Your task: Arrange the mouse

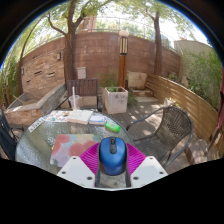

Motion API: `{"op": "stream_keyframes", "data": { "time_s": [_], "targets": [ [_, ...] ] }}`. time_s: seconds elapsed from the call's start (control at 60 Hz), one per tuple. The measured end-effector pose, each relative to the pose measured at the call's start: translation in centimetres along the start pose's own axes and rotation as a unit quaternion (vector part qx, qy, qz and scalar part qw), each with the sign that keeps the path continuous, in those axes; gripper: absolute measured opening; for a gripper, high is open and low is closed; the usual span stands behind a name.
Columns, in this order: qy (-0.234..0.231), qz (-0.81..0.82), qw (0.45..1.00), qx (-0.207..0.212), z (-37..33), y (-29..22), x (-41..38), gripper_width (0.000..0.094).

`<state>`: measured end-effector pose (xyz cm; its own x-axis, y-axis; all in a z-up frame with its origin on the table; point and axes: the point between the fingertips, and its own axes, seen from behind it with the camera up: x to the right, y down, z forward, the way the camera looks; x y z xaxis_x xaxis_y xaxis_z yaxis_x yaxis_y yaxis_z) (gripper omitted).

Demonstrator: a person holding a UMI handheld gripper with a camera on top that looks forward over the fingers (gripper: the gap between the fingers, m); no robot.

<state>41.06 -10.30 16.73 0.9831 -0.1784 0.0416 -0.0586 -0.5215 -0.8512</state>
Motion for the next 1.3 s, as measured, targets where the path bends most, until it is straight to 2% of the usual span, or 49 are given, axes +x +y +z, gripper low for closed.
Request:
{"op": "stream_keyframes", "data": {
  "time_s": [0.1,0.2,0.317,0.467,0.633,0.733,0.767,0.833,1.033,1.3],
  "targets": [
    [-0.027,0.004,0.999,0.041,0.7,-5.6,-3.6,0.0344],
    [-0.063,-0.006,0.997,0.036,4.8,-7.3,-7.9,0.0343],
    [-0.095,-0.010,0.995,-0.021,11.2,-3.5,-12.8,0.0342],
    [-0.108,-0.019,0.990,-0.090,18.0,4.4,-16.3,0.0350],
    [-0.115,-0.034,0.984,-0.132,19.2,8.2,-17.2,0.0532],
    [-0.100,-0.052,0.986,-0.123,17.7,7.4,-16.5,0.0872],
    [-0.095,-0.057,0.987,-0.120,16.8,6.6,-16.2,0.0829],
    [-0.086,-0.067,0.989,-0.104,14.7,5.4,-16.1,0.0858],
    [-0.056,-0.069,0.993,-0.079,4.2,2.5,-16.0,0.0852],
    [-0.028,-0.063,0.996,-0.065,-6.6,4.6,-16.9,0.0851]
  ]
}}
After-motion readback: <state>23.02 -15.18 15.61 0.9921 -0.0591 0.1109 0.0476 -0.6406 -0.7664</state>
